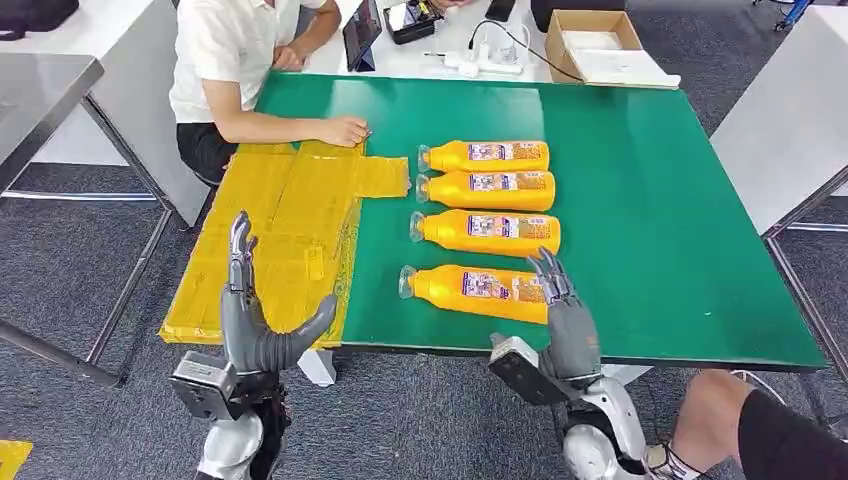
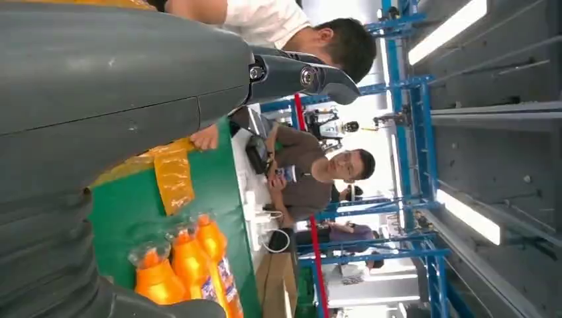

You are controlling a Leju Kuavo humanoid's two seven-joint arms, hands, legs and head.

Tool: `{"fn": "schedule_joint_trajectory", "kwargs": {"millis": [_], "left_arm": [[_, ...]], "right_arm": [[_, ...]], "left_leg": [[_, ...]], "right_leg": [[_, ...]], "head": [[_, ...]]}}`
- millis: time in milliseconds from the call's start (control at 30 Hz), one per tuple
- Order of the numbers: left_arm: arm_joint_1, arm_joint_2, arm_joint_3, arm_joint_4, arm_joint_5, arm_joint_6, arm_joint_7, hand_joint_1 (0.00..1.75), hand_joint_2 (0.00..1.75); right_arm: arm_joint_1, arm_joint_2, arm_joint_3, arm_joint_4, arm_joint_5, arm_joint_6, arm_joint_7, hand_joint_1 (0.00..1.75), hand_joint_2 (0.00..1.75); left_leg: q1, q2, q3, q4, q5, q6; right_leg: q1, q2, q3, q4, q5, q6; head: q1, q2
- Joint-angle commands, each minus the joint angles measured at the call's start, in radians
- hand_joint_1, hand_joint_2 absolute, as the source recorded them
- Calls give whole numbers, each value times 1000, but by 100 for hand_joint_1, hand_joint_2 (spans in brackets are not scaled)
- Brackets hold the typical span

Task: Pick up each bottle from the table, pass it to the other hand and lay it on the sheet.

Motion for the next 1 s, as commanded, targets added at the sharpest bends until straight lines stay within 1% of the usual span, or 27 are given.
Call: {"fn": "schedule_joint_trajectory", "kwargs": {"millis": [33, 67, 100, 167, 200, 233, 267, 300, 333, 433, 467, 533, 567, 600, 633, 667, 733, 767, 833, 867, 933, 967, 1000], "left_arm": [[-22, 28, -37, 18, 19, -9, -14, 0, 175], [-25, 28, -38, 21, 20, -9, -14, 0, 175], [-31, 27, -40, 26, 22, -11, -15, 0, 175], [-41, 26, -43, 35, 25, -14, -15, 0, 175], [-43, 26, -45, 37, 26, -14, -15, 0, 175], [-46, 25, -47, 38, 26, -13, -15, 0, 175], [-48, 26, -48, 39, 28, -14, -15, 0, 175], [-47, 27, -51, 41, 29, -14, -14, 0, 175], [-44, 28, -51, 43, 29, -14, -14, 0, 175], [-40, 31, -54, 46, 34, -11, -17, 0, 175], [-40, 31, -54, 46, 35, -10, -18, 0, 175], [-41, 32, -53, 46, 39, -10, -19, 0, 175], [-43, 31, -53, 48, 40, -10, -19, 0, 175], [-45, 32, -54, 50, 41, -10, -19, 0, 175], [-46, 32, -55, 51, 42, -10, -19, 0, 175], [-46, 32, -55, 51, 42, -10, -19, 0, 175], [-48, 33, -58, 55, 45, -12, -19, 0, 175], [-49, 33, -59, 56, 46, -11, -19, 0, 175], [-52, 35, -61, 57, 48, -10, -19, 0, 175], [-53, 36, -60, 57, 49, -10, -19, 0, 175], [-55, 37, -59, 59, 49, -9, -18, 0, 175], [-56, 37, -59, 59, 49, -9, -18, 0, 175], [-57, 38, -61, 60, 51, -9, -18, 0, 175]], "right_arm": [[-111, -51, 48, 125, 57, 41, 42, 0, 175], [-114, -56, 51, 126, 61, 45, 46, 0, 175], [-120, -61, 53, 128, 64, 47, 53, 0, 175], [-127, -70, 54, 133, 70, 54, 64, 0, 175], [-130, -73, 53, 134, 72, 59, 73, 0, 175], [-133, -80, 52, 136, 76, 64, 81, 0, 175], [-135, -84, 53, 142, 81, 69, 87, 0, 175], [-138, -92, 57, 153, 98, 84, 109, 0, 175], [-136, -94, 56, 153, 97, 84, 108, 0, 175], [-143, -111, 60, 183, 120, 111, 142, 0, 175], [-146, -111, 60, 196, 119, 120, 150, 0, 175], [-159, -120, 66, 221, 128, 133, 167, 0, 175], [-166, -124, 65, 236, 128, 136, 169, 0, 175], [-173, -126, 67, 246, 128, 137, 169, 0, 175], [-180, -127, 63, 259, 128, 137, 175, 0, 175], [-180, -127, 63, 259, 128, 137, 175, 0, 175], [-196, -127, 60, 283, 133, 135, 182, 0, 175], [-203, -129, 60, 292, 137, 131, 182, 0, 175], [-217, -128, 64, 309, 155, 118, 183, 0, 175], [-221, -127, 64, 309, 154, 120, 184, 0, 175], [-234, -122, 67, 318, 161, 114, 183, 0, 175], [-236, -121, 67, 319, 161, 114, 183, 0, 175], [-249, -119, 73, 334, 182, 94, 186, 0, 175]], "left_leg": [[1, 3, 7, -1, -3, -2], [0, 1, 3, -1, -1, -1], [0, 2, 5, -1, -2, -1], [0, 1, 4, -1, -1, -1], [1, 2, 10, -1, -3, -2], [1, 1, 5, -1, -1, -1], [1, 1, 7, 0, -3, -2], [0, 0, 3, -1, -1, -1], [0, 0, 5, -1, -1, -1], [0, 1, 3, -1, -1, -1], [1, 2, 10, -2, -3, -2], [0, 0, 3, -1, -1, -1], [0, 1, 6, -1, -2, -1], [0, 1, 5, -1, -1, -1], [0, 1, 3, -1, -1, -1], [0, 2, 5, -1, -2, -1], [0, 1, 3, -1, -1, -1], [0, 2, 6, -1, -2, -1], [0, 1, 3, -1, -1, -1], [0, 2, 5, -1, -1, -1], [0, 1, 3, -1, -1, -1], [0, 3, 9, -1, -3, -2], [0, 2, 5, -1, -1, -1]], "right_leg": [[1, 3, 7, -1, -2, -2], [0, 1, 2, -1, 0, -1], [1, 2, 4, -1, -1, -2], [1, 1, 3, -1, -1, -2], [1, 1, 9, -1, -3, -3], [1, 1, 4, -1, -1, -2], [1, 1, 7, -1, -2, -2], [0, 0, 3, -1, 0, -1], [1, 0, 5, -1, -1, -2], [0, 1, 3, -1, 0, -1], [1, 2, 9, -2, -2, -3], [0, 0, 3, -1, 0, -1], [0, 1, 6, -1, -1, -2], [1, 1, 5, -1, -1, -2], [0, 1, 2, -1, 0, -1], [0, 2, 5, -1, -1, -2], [0, 1, 3, -1, 0, -1], [1, 1, 6, -2, -1, -2], [0, 1, 3, -1, 0, -1], [0, 2, 4, -1, -1, -2], [0, 1, 3, -1, 0, -1], [1, 2, 8, -1, -2, -3], [0, 2, 4, -1, -1, -2]], "head": [[0, 0], [0, 0], [0, 0], [0, 0], [0, 0], [0, 0], [0, 0], [0, 0], [0, 0], [0, 0], [0, 0], [0, 0], [0, 0], [0, 0], [0, 0], [0, 0], [0, 0], [0, 0], [0, 0], [0, 0], [0, 0], [0, 0], [0, 0]]}}
